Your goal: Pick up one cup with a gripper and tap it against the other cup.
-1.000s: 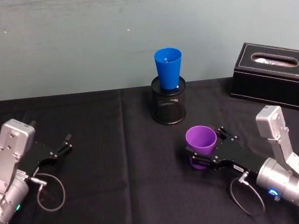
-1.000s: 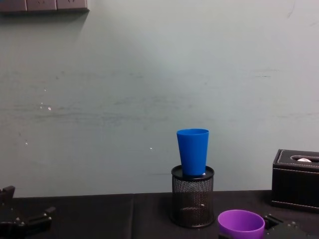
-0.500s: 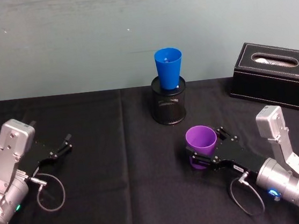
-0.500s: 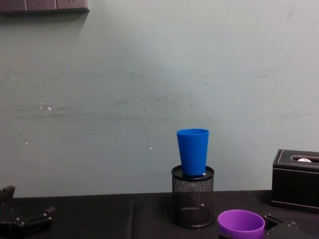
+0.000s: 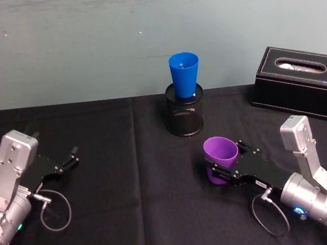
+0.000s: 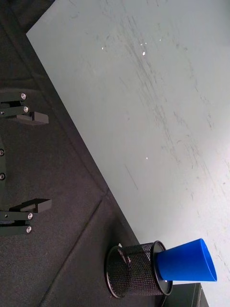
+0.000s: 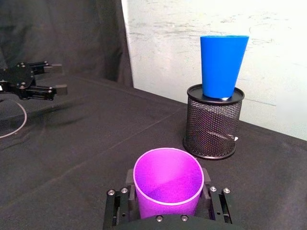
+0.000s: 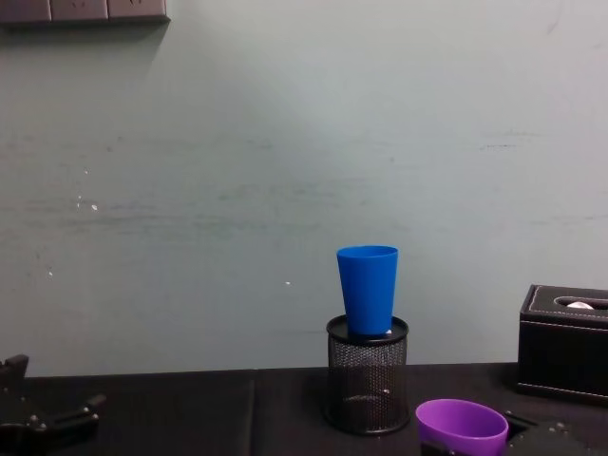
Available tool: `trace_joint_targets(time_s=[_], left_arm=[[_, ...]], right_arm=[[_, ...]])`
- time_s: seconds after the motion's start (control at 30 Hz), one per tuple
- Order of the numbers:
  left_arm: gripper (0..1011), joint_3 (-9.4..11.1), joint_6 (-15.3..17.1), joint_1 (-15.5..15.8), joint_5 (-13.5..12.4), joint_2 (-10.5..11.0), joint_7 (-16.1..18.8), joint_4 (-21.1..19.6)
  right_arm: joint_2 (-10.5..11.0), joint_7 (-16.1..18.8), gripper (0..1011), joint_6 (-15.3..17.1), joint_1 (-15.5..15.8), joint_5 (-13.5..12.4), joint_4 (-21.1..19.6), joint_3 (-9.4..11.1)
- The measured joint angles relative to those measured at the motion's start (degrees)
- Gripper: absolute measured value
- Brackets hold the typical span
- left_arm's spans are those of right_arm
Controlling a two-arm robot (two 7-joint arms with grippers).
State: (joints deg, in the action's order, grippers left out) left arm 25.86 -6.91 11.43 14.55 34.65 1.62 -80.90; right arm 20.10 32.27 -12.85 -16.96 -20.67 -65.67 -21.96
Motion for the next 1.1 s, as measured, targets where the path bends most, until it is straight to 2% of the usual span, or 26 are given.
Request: trace_joint_targets(time_s=[0.3,1.1], left_arm=[[1011,0.00,0.00,0.00,0.00,0.00,0.00,0.00],[1012,0.00,0.00,0.00,0.00,0.00,0.00,0.00]], right_arm=[[0.02,-0.04,732,0.00,0.00,0.00,-0.02,0.00],[0.02,-0.06,732,0.28,0.01,-0.22,-0.64,0.33]])
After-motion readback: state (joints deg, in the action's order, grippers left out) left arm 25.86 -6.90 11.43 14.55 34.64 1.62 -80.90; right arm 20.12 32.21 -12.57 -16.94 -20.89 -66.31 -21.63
